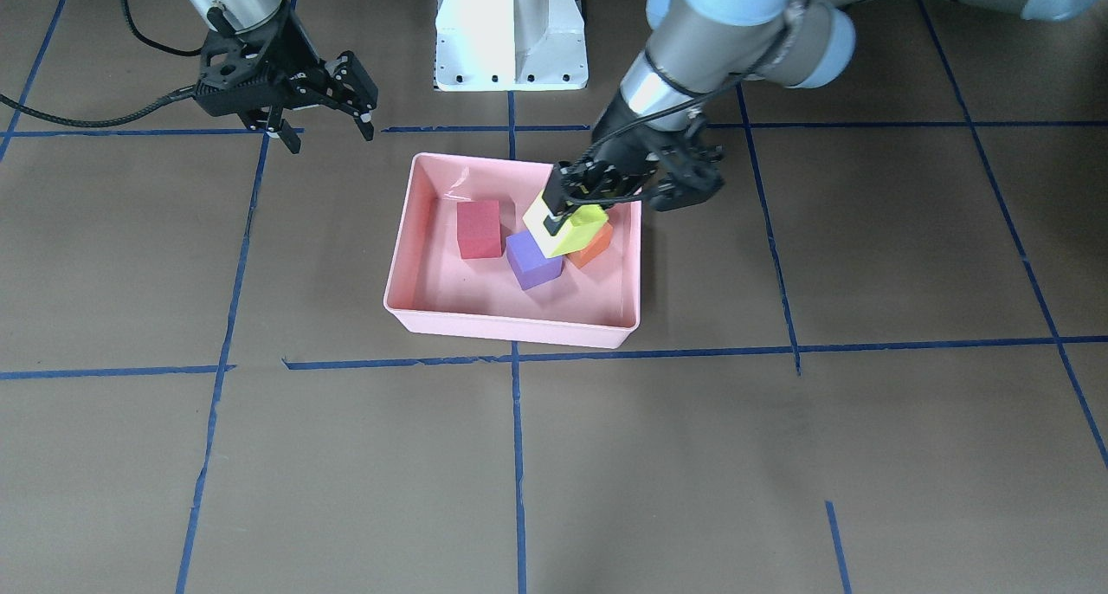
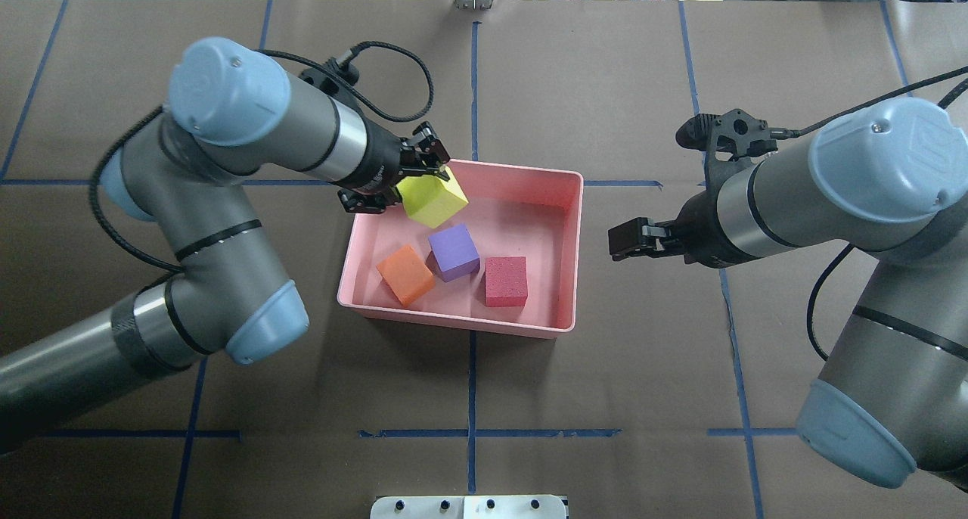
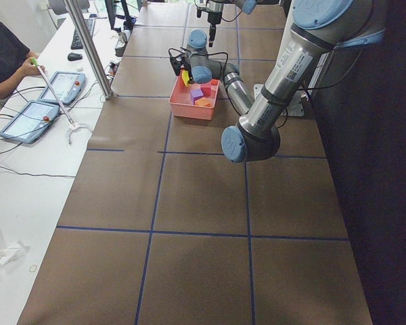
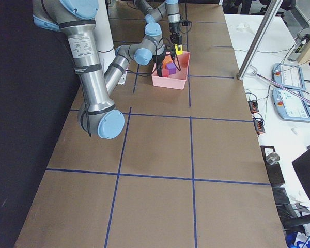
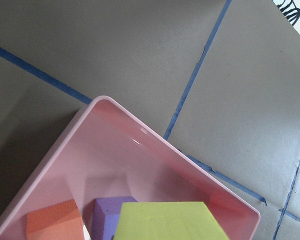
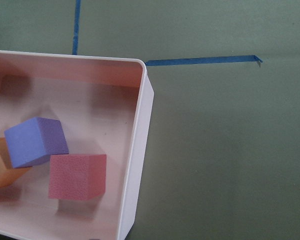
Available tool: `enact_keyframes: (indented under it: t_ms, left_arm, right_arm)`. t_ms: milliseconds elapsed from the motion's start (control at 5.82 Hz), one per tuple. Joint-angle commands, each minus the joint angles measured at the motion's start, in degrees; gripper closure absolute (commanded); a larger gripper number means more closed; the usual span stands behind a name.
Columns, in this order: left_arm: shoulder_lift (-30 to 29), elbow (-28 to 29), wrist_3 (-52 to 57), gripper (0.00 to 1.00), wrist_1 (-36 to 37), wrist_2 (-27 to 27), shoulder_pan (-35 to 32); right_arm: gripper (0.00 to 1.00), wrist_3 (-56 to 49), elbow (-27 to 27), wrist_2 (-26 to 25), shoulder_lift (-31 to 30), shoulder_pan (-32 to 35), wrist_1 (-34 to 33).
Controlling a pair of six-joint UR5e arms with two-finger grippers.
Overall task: Place blocks into pink bin with both arms
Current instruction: 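Lower the yellow cube into the bin and open the left gripper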
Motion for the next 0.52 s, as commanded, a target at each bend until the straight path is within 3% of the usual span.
enact_keyframes:
  t_ms: [0,344]
  left_arm:
    - [-5.95,6.71,-0.13,1.0,-0.29,5.58,3.96]
    - [-10.54,15.76,0.4,0.97,-4.91,8.65,4.4]
  right_arm:
    - [0.0,-0.01,0.33,0.07,-1.24,0.16,0.09]
    - [0.0,-0.01,0.42,0.07,-1.86,0.42,0.0]
